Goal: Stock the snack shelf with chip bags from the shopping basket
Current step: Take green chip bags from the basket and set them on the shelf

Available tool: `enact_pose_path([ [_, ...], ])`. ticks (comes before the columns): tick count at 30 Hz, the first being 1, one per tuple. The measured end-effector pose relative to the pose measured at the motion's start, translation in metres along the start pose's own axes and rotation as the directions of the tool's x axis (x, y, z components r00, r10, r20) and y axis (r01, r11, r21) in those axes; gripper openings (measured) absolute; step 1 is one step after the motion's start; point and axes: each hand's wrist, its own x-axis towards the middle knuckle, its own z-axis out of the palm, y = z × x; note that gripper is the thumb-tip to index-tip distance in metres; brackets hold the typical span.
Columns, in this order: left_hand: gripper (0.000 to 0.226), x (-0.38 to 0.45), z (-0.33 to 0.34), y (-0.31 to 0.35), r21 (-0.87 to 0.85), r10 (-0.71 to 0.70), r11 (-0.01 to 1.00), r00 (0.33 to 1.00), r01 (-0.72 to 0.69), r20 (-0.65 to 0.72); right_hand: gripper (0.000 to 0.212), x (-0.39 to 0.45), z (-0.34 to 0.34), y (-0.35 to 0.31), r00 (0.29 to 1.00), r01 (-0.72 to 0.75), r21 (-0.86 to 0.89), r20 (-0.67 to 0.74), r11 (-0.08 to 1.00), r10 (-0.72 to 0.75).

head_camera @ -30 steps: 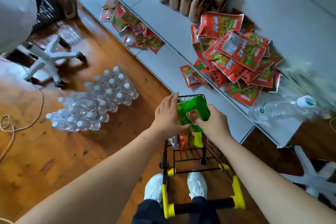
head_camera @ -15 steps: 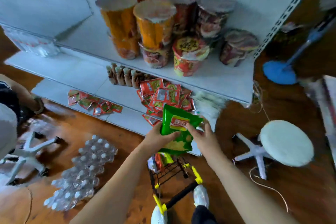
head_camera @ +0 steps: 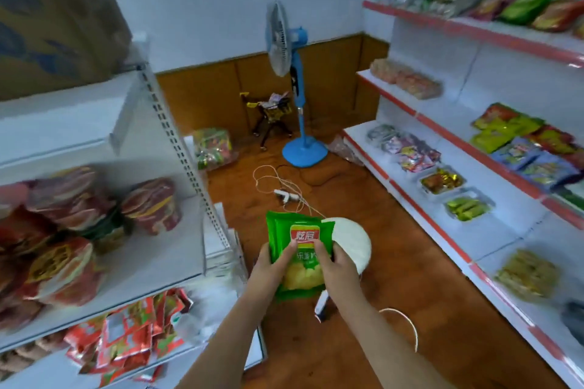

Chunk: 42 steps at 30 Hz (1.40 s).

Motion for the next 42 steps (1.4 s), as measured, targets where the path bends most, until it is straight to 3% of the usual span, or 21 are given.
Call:
enact_pose_path([
  [3,0.031,0.037,0.086,0.027,0.005,0.012,1.0,0.997,-0.013,0.07,0.036,0.043,-0.083,0.002,0.996,0.003,0.047,-0.084,0.999,0.001],
  [7,0.052,0.084,0.187,0.057,0.012,0.015,1.0,0.987,-0.017,0.16,0.039,0.098,-0.182,0.003,0.992,-0.037,0.118,-0.12,0.992,0.051],
  [10,0.044,0.12,0.251,0.074,0.009,-0.001,1.0,0.977,-0.001,0.212,0.052,0.138,-0.239,0.005,0.988,-0.061,0.154,-0.131,0.986,0.082],
  [14,0.055,0.18,0.319,0.091,0.012,-0.012,1.0,0.958,0.009,0.286,0.047,0.196,-0.296,0.005,0.975,-0.042,0.191,-0.207,0.981,0.082],
  [17,0.053,0.23,0.364,0.1,0.056,0.006,0.998,0.937,-0.027,0.35,0.048,0.244,-0.331,0.006,0.949,-0.022,0.222,-0.302,0.975,0.09],
  [21,0.055,0.312,0.419,0.117,0.076,-0.002,0.997,0.912,-0.032,0.41,0.03,0.317,-0.372,0.002,0.91,-0.018,0.186,-0.405,0.982,0.093],
  [23,0.058,0.357,0.446,0.132,0.078,0.001,0.996,0.9,-0.039,0.437,0.035,0.359,-0.389,-0.002,0.892,-0.027,0.17,-0.441,0.985,0.101],
  [26,0.043,0.418,0.487,0.162,0.122,0.018,0.989,0.873,-0.088,0.487,0.033,0.424,-0.414,-0.008,0.862,-0.046,0.168,-0.491,0.985,0.125],
  [29,0.047,0.472,0.525,0.188,0.17,0.02,0.977,0.854,-0.127,0.521,0.024,0.483,-0.438,-0.019,0.845,-0.066,0.154,-0.516,0.986,0.137],
  [35,0.062,0.584,0.596,0.223,0.306,0.0,0.931,0.837,-0.2,0.547,0.03,0.595,-0.484,-0.021,0.815,-0.071,0.287,-0.536,0.955,0.221],
  [39,0.065,0.667,0.648,0.228,0.435,-0.053,0.866,0.819,-0.247,0.571,0.02,0.675,-0.519,0.004,0.788,-0.122,0.394,-0.519,0.911,0.33],
  [42,0.066,0.729,0.688,0.226,0.504,-0.074,0.815,0.811,-0.285,0.58,0.028,0.737,-0.544,0.032,0.772,-0.177,0.405,-0.508,0.897,0.382],
])
